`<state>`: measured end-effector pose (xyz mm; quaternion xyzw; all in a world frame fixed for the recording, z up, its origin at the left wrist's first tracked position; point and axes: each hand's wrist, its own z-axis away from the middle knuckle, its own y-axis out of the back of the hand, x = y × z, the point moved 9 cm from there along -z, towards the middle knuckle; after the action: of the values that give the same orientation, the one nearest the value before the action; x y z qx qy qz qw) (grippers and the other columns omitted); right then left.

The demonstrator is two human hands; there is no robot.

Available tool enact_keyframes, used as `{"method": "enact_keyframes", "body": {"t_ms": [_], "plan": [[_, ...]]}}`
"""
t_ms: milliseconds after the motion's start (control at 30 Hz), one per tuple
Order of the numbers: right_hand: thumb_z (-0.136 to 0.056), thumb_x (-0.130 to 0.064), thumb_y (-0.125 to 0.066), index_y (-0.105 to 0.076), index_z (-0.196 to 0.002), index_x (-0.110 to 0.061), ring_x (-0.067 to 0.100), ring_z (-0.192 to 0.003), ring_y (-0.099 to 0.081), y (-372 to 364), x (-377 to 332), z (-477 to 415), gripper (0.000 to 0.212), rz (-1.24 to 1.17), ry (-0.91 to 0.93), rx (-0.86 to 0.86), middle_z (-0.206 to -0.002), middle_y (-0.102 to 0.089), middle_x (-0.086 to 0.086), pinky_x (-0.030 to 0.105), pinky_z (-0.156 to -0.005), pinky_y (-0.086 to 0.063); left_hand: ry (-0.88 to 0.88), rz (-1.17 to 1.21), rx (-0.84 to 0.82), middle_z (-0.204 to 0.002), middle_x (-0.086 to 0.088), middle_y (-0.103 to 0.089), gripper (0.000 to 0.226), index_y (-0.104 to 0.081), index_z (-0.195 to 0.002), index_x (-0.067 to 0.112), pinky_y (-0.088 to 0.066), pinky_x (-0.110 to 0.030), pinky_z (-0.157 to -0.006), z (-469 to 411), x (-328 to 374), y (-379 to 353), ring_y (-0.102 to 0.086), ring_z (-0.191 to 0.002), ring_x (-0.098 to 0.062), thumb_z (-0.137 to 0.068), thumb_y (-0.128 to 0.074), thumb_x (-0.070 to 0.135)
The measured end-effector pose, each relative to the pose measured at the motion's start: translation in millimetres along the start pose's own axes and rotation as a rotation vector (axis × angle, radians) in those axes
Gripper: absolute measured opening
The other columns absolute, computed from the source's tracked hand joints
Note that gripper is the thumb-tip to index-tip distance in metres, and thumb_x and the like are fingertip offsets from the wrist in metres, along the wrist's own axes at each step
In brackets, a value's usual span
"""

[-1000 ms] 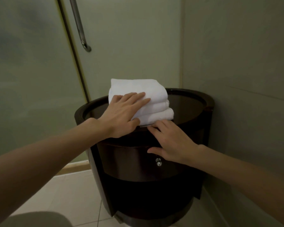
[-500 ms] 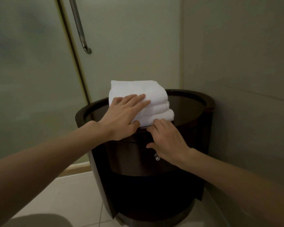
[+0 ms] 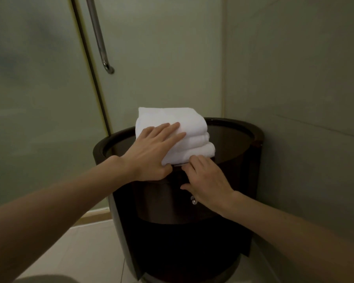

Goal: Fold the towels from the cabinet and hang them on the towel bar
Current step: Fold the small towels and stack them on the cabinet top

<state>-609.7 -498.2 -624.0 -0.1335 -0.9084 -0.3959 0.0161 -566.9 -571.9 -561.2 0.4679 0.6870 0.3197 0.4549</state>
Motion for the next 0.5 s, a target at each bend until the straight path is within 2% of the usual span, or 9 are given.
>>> {"method": "enact_keyframes", "body": {"t_ms": [133,200,267,333,400,500], "plan": [[-0.078,-0.038,-0.070,-0.063,-0.097,-0.012,0.020,-0.082,-0.057,13.1,-0.1,-7.4,0.033,-0.002,0.063,-0.039,-0.092,-0.061,0.006,0.033,-0.069,-0.051,-0.001,-0.150,-0.014,-0.159,-0.007,0.008,0.095,0.002,-0.150,0.033,0.007,-0.045,-0.114,2.4,-9.7,-9.6,0.007,-0.145,-0.026,-0.074,-0.053,0.050],[-0.082,-0.034,-0.063,-0.063,-0.099,-0.014,0.020,-0.085,-0.058,26.6,1.4,-13.7,0.026,0.036,0.107,-0.015,-0.095,-0.062,0.006,0.032,-0.073,-0.051,0.032,-0.214,0.008,-0.158,-0.008,0.009,0.098,0.006,-0.149,0.034,0.007,-0.052,-0.113,2.3,-12.6,-11.6,0.008,-0.145,-0.028,-0.076,-0.054,0.059],[-0.079,-0.026,-0.066,-0.063,-0.100,-0.012,0.023,-0.089,-0.060,41.3,7.9,-21.0,0.026,0.097,0.121,0.038,-0.100,-0.063,0.009,0.033,-0.076,-0.049,0.082,-0.227,0.031,-0.158,-0.010,0.007,0.102,0.009,-0.148,0.034,0.002,-0.054,-0.113,0.7,-16.0,-10.7,0.004,-0.145,-0.030,-0.075,-0.053,0.067],[-0.071,-0.023,-0.075,-0.063,-0.107,-0.009,0.030,-0.100,-0.060,50.6,17.4,-28.7,0.040,0.187,0.107,0.055,-0.111,-0.062,0.017,0.039,-0.084,-0.049,0.127,-0.216,0.038,-0.157,-0.013,0.004,0.108,0.012,-0.148,0.032,-0.004,-0.053,-0.113,-2.1,-19.9,-9.7,-0.001,-0.144,-0.032,-0.073,-0.055,0.069],[-0.064,-0.028,-0.082,-0.059,-0.117,-0.006,0.037,-0.113,-0.055,51.2,26.4,-35.8,0.062,0.265,0.084,-0.003,-0.125,-0.055,0.023,0.045,-0.092,-0.046,0.144,-0.226,0.039,-0.157,-0.015,0.000,0.111,0.014,-0.148,0.031,-0.009,-0.051,-0.113,-5.2,-21.7,-10.3,-0.006,-0.142,-0.033,-0.072,-0.056,0.070],[-0.064,-0.030,-0.081,-0.043,-0.139,-0.007,0.041,-0.132,-0.039,43.5,35.3,-42.4,0.087,0.306,0.061,-0.127,-0.145,-0.037,0.026,0.049,-0.105,-0.035,0.141,-0.245,0.049,-0.156,-0.015,-0.006,0.112,0.014,-0.148,0.030,-0.014,-0.050,-0.111,-10.5,-22.0,-10.5,-0.011,-0.141,-0.034,-0.071,-0.056,0.070]]}}
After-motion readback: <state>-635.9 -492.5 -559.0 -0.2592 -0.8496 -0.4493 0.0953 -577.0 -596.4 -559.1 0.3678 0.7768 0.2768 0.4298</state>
